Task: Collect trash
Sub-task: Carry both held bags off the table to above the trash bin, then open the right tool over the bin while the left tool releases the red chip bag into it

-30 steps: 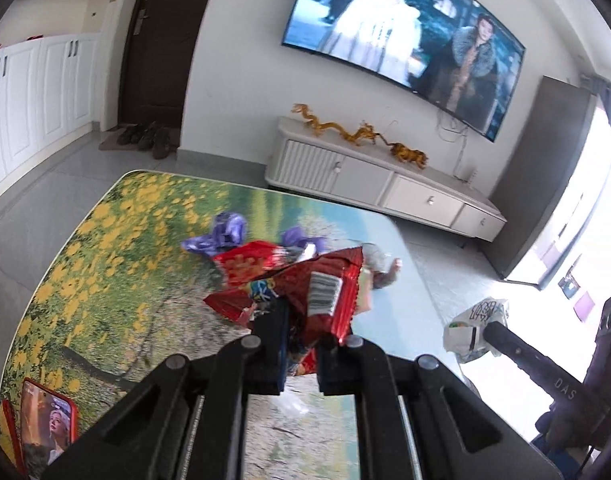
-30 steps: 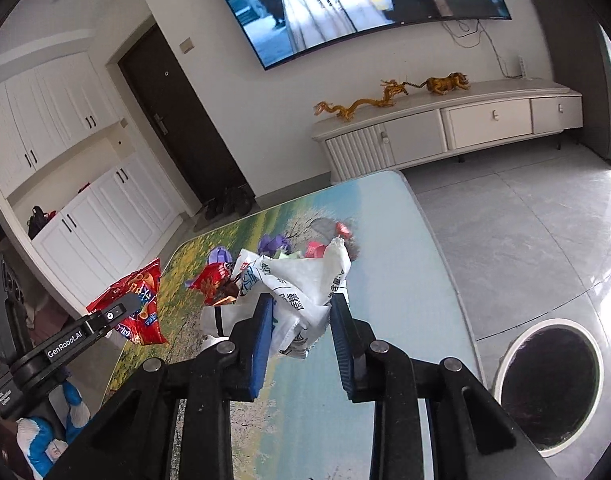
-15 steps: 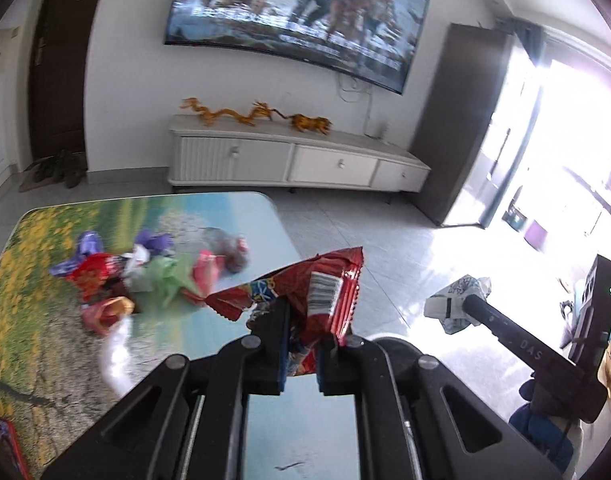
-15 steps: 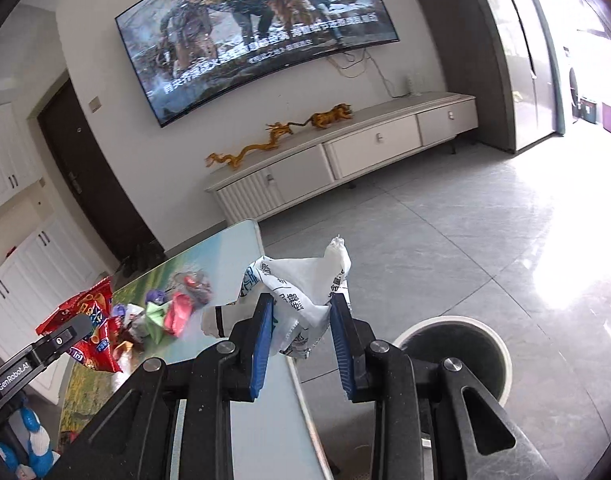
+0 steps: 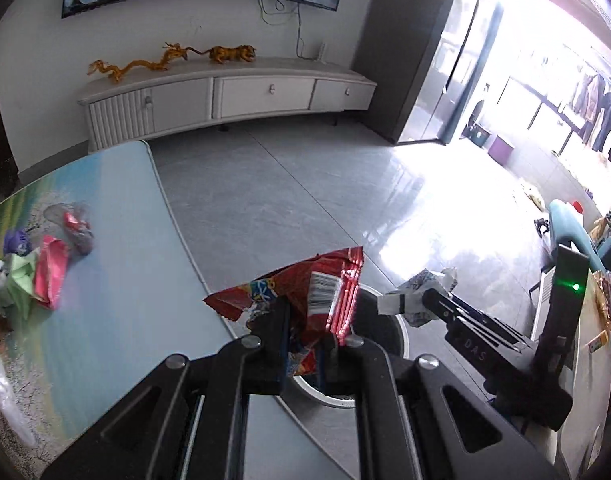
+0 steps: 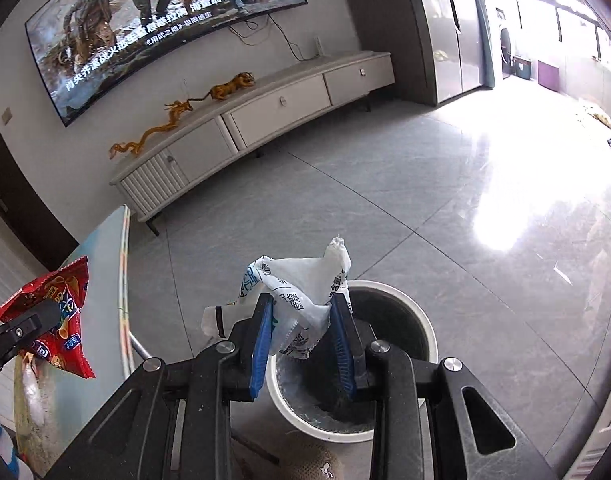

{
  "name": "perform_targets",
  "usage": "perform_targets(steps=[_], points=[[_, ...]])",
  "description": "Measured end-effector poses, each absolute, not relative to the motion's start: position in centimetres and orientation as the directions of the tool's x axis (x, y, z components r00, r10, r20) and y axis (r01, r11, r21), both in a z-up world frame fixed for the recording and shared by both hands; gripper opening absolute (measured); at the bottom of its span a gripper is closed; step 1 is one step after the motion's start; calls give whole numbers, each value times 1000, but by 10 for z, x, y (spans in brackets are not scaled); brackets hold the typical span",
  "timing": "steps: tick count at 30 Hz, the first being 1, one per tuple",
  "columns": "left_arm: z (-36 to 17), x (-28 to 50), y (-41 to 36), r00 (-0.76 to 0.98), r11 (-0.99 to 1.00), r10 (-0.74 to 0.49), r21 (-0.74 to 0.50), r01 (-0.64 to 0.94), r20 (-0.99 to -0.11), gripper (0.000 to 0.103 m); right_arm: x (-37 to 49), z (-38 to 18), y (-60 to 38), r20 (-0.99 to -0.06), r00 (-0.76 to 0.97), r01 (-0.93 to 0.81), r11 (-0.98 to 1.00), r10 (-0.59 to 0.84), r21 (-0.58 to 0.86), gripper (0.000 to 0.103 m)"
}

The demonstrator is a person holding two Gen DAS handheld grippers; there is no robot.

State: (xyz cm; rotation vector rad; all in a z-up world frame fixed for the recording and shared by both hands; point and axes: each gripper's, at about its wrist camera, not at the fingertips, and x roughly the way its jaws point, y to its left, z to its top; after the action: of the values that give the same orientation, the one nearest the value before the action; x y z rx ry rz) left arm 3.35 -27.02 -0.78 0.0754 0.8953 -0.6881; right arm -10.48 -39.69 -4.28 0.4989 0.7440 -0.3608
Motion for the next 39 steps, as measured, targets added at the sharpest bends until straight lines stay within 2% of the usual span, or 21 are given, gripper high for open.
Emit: perform_targets(steps=[4,6,7,8,9,12,18,24,29,32,37,38,39], points=[[-35,42,-304,345,752,-532,-243,613,-773,11,-98,-72,-417,-760,636,524,796,-131,302,30],[-46,46,-319,298,730,-546,-270,628,-783,14,-99,-84,-426,-775,619,543,783,-130,302,37],[-51,49,-327,268,716,-557,-291,635,-786,16,-99,-90,-431,-782,608,557,774,-135,300,41],[-53,50,-333,245,705,-566,-309,638,-787,25,-100,-94,-435,-788,598,573,765,-145,294,49],[-56,51,-338,225,694,-578,-328,641,-785,33,-102,-98,-440,-793,589,586,758,-155,287,52],[-62,55,-344,200,681,-590,-349,644,-782,41,-105,-103,-449,-805,568,614,740,-173,274,53],[-53,56,-326,226,684,-586,-324,654,-778,41,-110,-95,-457,-798,571,631,724,-192,277,53],[-36,45,-317,162,605,-654,-382,699,-739,41,-112,-74,-454,-777,589,636,719,-220,279,53],[-8,29,-304,167,553,-686,-358,753,-709,41,-125,-54,-448,-750,612,640,713,-250,285,54],[0,24,-310,156,539,-685,-351,765,-712,41,-132,-45,-448,-734,628,638,712,-259,295,54],[-22,30,-343,70,539,-656,-401,741,-752,41,-145,-40,-453,-721,637,643,704,-272,302,58],[-28,34,-349,45,545,-645,-418,727,-763,48,-147,-42,-456,-725,632,648,700,-276,299,59],[-34,39,-356,23,555,-635,-435,709,-773,59,-148,-44,-460,-729,626,654,696,-277,297,59]])
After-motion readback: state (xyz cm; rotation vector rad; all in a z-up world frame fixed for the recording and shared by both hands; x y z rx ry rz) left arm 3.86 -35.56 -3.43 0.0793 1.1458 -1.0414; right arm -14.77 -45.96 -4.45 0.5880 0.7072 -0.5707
